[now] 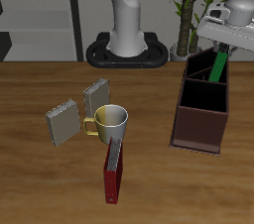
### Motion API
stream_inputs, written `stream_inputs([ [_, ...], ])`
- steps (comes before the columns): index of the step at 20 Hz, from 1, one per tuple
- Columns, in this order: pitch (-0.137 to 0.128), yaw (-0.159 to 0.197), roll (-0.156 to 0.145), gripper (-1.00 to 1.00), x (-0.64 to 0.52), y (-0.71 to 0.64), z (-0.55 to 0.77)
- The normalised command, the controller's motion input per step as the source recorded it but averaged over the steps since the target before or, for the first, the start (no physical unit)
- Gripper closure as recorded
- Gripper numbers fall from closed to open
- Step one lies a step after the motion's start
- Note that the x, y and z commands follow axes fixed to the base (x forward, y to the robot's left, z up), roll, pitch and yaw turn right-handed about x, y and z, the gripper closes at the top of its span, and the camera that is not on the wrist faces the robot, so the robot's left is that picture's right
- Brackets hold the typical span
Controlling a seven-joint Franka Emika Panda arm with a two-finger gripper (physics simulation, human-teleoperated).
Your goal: Place the green book into the left desk caddy's back compartment
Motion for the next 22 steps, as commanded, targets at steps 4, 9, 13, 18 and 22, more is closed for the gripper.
stream_inputs([
  [4, 0.073, 0.011, -0.017, 1.0, 0.09, -0.15, -0.43],
  [9, 0.074, 0.011, -0.013, 1.0, 0.09, -0.11, -0.34],
  [13, 0.052, 0.015, -0.003, 1.0, 0.08, -0.05, -0.24],
  [18, 0.071, -0.002, -0.01, -1.0, 0.02, -0.06, -0.21],
  [22, -0.012, -0.013, 0.021, -1.0, -0.06, 0.0, 0.09],
])
